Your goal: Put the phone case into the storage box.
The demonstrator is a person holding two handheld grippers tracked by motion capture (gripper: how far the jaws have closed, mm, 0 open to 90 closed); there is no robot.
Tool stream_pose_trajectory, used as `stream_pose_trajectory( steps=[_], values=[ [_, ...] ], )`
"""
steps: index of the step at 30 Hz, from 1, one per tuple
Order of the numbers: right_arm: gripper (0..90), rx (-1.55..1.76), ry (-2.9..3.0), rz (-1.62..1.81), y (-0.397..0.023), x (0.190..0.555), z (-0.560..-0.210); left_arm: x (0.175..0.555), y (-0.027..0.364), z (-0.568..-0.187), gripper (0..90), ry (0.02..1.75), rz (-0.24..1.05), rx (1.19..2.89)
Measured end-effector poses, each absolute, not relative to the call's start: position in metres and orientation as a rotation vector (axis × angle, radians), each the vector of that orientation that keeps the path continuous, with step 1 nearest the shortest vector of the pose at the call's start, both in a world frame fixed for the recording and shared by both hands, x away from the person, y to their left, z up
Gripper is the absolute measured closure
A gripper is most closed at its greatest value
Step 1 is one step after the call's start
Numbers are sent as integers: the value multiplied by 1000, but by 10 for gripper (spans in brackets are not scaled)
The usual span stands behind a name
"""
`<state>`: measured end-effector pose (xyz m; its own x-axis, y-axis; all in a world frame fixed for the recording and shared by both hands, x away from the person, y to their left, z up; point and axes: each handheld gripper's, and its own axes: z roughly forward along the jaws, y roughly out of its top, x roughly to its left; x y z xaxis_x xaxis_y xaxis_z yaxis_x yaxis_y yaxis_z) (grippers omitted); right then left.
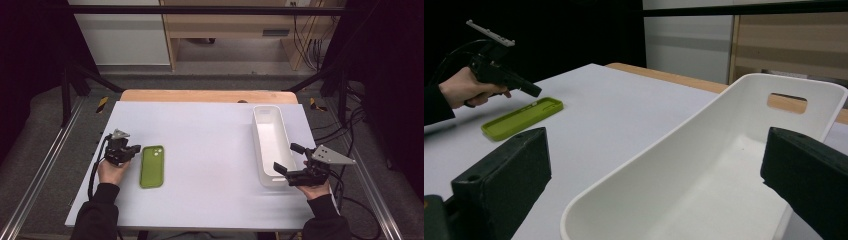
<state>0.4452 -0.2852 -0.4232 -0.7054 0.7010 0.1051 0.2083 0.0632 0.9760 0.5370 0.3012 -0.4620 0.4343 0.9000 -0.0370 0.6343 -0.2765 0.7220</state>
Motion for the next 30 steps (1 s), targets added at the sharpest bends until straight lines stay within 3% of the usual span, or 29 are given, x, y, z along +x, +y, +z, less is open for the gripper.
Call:
stream_pose_trajectory(
  steps=[30],
  values=[
    [2,909,1951,1683,-285,445,-423,543,286,-468,896,1344,514,2016]
  ],
)
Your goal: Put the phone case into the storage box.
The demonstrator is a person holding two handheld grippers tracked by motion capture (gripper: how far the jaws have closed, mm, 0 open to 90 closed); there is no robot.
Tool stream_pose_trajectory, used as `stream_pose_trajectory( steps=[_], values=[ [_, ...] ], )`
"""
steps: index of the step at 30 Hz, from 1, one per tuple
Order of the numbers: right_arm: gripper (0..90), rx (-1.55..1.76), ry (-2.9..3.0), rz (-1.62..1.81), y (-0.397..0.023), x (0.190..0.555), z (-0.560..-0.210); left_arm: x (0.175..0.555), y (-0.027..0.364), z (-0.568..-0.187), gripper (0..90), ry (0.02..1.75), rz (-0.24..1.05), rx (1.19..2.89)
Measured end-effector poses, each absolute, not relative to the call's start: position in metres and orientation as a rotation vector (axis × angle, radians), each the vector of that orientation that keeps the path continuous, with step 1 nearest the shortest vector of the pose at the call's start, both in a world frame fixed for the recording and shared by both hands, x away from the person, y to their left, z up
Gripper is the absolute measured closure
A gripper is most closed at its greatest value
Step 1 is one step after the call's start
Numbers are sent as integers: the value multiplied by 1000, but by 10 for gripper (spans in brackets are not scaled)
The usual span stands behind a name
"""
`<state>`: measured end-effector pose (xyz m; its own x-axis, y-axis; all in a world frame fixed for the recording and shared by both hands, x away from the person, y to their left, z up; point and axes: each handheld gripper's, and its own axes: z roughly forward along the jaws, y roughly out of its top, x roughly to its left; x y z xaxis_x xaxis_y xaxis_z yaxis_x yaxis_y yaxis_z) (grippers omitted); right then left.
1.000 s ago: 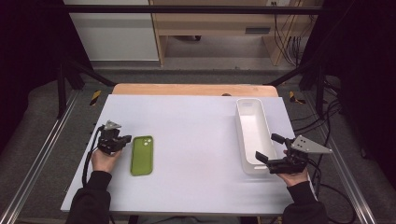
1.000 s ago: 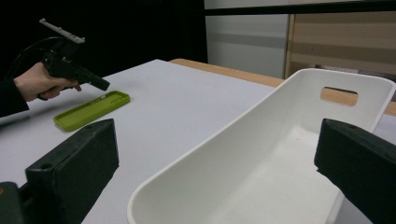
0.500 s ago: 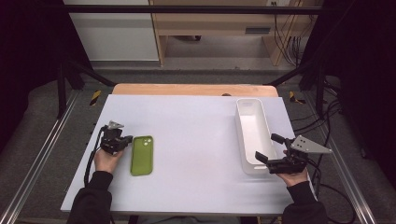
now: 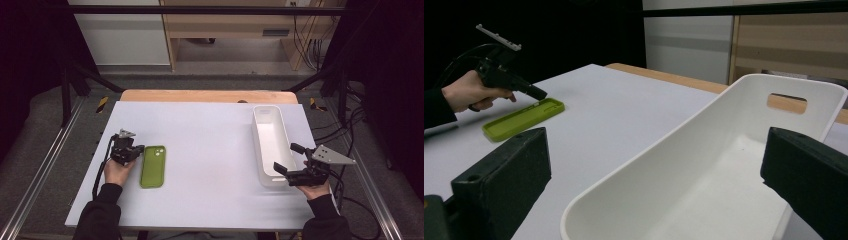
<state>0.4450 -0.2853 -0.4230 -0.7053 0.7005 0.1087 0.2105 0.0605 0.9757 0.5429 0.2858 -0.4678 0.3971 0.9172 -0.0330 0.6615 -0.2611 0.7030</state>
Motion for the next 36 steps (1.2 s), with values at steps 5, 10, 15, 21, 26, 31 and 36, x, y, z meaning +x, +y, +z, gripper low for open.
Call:
stream_pose_trajectory(
  steps=[5,10,15,21,26,31,36],
  values=[
    [2,909,1950,1684,-285,445,-423,543,283,-468,896,1346,519,2015],
    [2,909,1950,1685,-286,445,-423,543,278,-468,896,1351,522,2013],
    [2,908,1948,1686,-286,445,-423,544,275,-469,896,1353,523,2019],
    [2,909,1950,1685,-286,445,-423,544,271,-469,896,1355,514,2016],
    [2,907,1948,1685,-286,445,-423,544,268,-469,897,1352,513,2019],
    [2,908,1950,1685,-286,445,-423,545,266,-469,896,1348,512,2026],
    [2,909,1949,1684,-286,445,-423,546,258,-467,896,1322,517,2039]
  ],
)
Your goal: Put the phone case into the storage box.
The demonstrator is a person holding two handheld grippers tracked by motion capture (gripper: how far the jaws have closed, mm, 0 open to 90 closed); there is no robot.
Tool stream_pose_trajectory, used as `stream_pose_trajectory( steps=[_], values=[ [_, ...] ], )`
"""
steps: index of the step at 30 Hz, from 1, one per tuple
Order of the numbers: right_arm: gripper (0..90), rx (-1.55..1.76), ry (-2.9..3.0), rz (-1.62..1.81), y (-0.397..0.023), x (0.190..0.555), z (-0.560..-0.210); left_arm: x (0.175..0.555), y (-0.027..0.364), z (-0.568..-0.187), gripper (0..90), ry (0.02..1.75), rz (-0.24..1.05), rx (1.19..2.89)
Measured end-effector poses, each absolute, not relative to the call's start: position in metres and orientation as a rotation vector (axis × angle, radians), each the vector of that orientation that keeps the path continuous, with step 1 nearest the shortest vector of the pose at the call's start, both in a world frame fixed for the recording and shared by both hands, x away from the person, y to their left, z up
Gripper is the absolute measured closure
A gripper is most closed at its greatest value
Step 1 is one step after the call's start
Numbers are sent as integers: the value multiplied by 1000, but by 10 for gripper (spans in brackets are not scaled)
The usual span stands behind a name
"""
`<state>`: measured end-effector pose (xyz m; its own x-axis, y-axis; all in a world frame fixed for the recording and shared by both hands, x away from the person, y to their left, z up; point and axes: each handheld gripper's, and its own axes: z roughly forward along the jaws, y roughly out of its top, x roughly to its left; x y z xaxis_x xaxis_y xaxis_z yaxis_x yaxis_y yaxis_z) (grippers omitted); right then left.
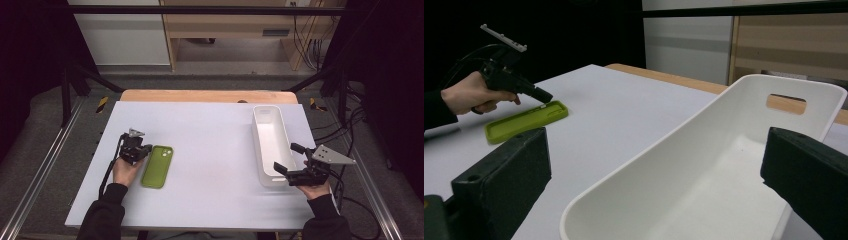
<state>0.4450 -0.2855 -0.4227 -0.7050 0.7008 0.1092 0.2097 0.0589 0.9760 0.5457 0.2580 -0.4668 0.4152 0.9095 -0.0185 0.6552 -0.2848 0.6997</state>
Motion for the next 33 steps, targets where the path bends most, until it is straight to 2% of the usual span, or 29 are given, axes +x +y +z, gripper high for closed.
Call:
stream_pose_trajectory(
  steps=[33],
  values=[
    [2,903,1956,1675,-285,445,-423,546,234,-466,896,1266,518,2075]
  ],
)
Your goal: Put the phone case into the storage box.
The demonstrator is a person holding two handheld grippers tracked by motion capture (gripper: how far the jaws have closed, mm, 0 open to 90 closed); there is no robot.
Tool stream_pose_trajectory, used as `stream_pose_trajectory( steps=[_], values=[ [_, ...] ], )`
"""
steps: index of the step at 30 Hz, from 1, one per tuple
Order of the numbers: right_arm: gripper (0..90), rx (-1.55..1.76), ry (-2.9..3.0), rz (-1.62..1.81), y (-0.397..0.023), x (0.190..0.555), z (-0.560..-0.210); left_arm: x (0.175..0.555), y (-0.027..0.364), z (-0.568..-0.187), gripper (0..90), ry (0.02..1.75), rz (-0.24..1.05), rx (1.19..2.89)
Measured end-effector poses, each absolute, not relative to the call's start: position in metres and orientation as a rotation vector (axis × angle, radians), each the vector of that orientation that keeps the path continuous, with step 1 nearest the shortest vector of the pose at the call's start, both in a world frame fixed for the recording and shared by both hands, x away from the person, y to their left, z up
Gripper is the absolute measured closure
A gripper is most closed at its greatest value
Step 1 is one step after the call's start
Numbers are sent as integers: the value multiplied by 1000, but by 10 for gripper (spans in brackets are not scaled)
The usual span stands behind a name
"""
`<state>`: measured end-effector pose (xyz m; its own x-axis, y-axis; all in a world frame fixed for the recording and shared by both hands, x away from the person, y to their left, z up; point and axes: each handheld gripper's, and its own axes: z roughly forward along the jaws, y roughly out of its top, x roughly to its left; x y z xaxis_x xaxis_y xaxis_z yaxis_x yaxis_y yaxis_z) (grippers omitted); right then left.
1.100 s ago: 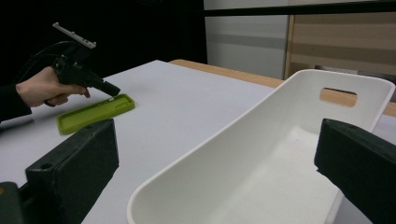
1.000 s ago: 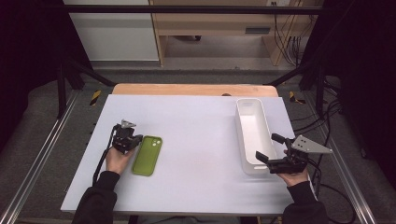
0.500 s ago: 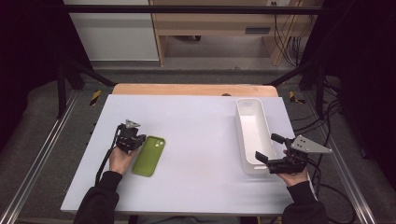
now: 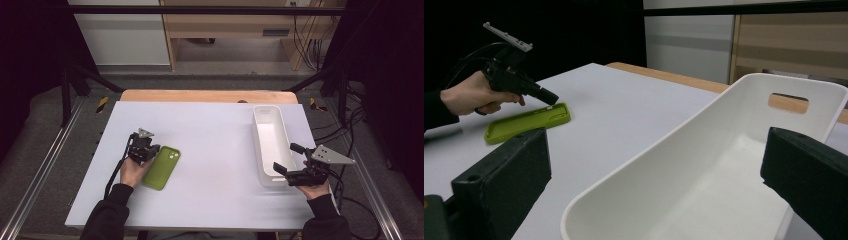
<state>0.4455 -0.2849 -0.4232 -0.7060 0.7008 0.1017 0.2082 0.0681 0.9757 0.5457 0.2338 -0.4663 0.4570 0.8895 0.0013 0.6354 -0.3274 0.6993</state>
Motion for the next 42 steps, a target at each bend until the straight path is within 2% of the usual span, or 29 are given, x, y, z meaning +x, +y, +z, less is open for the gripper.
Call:
stream_pose_trajectory(
  steps=[30,33,42],
  values=[
    [2,906,1959,1678,-285,445,-423,539,206,-463,896,1147,489,2116],
    [2,902,1960,1678,-285,446,-423,537,201,-462,896,1123,530,2144],
    [2,902,1957,1683,-285,445,-423,532,213,-444,895,1103,523,2068]
  ],
)
